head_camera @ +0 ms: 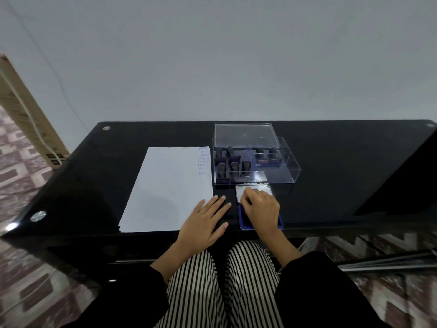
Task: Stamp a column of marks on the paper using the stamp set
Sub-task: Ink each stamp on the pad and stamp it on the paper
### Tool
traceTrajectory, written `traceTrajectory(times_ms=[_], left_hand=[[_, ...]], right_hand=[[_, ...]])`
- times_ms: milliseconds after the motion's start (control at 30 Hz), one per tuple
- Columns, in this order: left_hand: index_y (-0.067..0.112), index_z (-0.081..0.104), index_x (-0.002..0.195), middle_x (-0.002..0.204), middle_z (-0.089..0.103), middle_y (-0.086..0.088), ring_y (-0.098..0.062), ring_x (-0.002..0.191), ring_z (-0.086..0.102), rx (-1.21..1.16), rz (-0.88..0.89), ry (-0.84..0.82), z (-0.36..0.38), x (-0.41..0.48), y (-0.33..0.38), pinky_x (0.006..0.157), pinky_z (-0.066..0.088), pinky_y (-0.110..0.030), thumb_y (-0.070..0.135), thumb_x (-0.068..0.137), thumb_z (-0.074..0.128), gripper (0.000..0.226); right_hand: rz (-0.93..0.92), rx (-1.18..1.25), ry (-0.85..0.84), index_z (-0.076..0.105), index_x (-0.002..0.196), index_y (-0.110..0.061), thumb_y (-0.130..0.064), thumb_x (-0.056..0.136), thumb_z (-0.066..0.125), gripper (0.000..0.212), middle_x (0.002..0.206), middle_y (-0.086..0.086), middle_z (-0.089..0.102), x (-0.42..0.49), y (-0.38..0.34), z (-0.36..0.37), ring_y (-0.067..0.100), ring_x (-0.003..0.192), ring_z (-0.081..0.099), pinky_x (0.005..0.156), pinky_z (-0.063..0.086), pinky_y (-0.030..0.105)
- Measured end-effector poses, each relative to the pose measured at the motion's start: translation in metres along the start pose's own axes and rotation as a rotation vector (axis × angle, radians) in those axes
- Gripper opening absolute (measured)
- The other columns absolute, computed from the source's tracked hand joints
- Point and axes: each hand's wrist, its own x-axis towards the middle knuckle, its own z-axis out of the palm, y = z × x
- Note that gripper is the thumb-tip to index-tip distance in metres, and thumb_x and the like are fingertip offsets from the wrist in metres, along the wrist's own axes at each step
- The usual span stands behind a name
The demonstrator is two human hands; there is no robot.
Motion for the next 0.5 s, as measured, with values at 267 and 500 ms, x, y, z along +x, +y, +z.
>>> traceTrajectory(times_ms=[267, 500], left_hand=[[0.022, 0.038, 0.142, 0.147, 0.040, -0.001, -0.018, 0.137, 0.035, -0.004, -0.005, -0.009, 0.000, 0.000, 0.001, 0.111, 0.022, -0.042, 0.049, 0.098, 0.006, 0.061], [0.022, 0.032, 0.144, 0.151, 0.033, -0.001, -0.018, 0.141, 0.028, -0.033, 0.000, -0.007, 0.000, 0.001, 0.001, 0.114, 0.015, -0.038, 0.053, 0.096, 0.000, 0.066]], right_hand=[[-0.024, 0.011, 0.045, 0.048, 0.051, -0.014, -0.007, 0.066, 0.076, 0.033, 0.041, -0.004, 0.043, -0.011, 0.001, -0.004, 0.010, 0.037, 0.039, 0.037, 0.022, 0.017], [-0.048, 0.073, 0.142, 0.048, 0.052, -0.013, -0.015, 0.082, 0.052, 0.030, 0.043, -0.003, 0.045, -0.022, 0.001, -0.009, 0.010, 0.039, 0.042, 0.035, 0.033, 0.021]])
